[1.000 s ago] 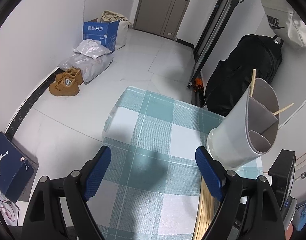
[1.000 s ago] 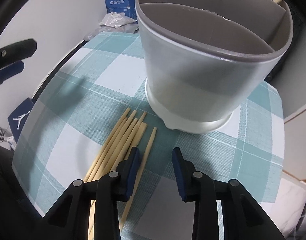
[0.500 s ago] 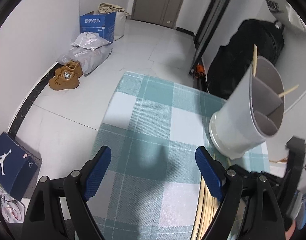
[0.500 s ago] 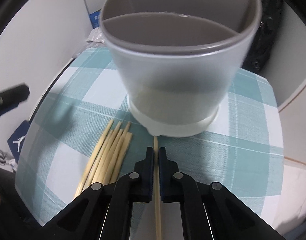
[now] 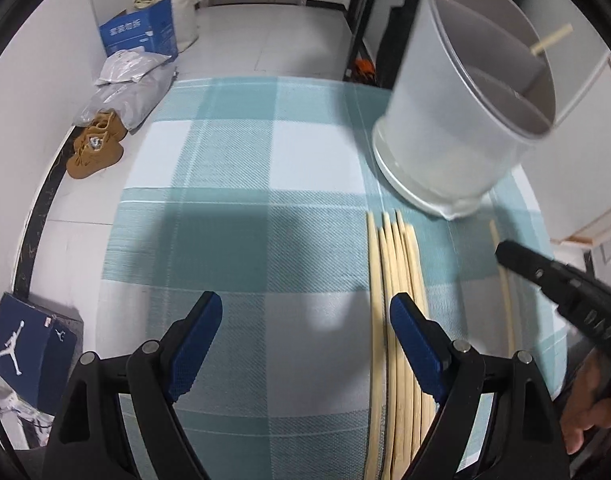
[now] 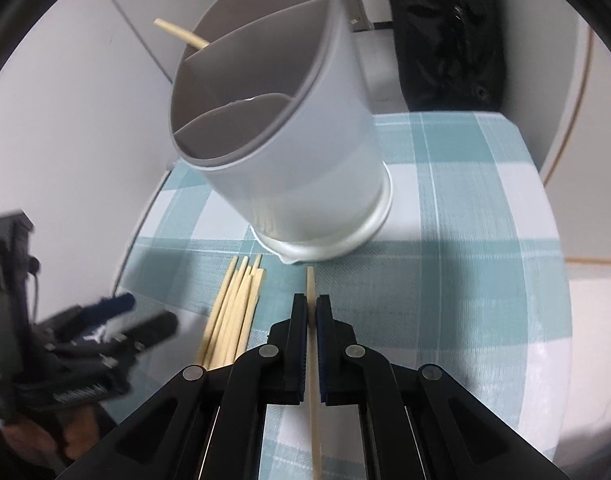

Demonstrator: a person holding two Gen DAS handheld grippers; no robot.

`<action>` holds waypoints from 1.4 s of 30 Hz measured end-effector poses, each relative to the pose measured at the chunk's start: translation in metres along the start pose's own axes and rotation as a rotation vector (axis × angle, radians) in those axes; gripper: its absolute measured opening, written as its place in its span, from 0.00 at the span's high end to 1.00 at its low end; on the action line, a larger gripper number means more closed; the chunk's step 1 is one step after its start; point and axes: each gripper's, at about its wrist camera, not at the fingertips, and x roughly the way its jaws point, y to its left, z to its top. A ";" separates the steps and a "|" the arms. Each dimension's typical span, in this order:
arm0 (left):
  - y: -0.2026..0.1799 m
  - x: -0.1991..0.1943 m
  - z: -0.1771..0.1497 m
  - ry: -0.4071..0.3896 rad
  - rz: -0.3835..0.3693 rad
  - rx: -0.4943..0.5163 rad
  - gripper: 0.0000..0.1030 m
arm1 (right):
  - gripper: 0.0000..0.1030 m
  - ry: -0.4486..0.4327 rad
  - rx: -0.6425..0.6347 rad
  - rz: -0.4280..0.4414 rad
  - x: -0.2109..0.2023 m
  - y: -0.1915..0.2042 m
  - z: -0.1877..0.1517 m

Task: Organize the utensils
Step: 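Lift the chopstick with the right gripper while the left gripper pinches another chopstick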

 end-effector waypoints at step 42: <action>-0.019 0.011 0.029 -0.047 0.001 0.047 0.99 | 0.97 -0.305 0.179 0.257 -0.072 -0.038 0.002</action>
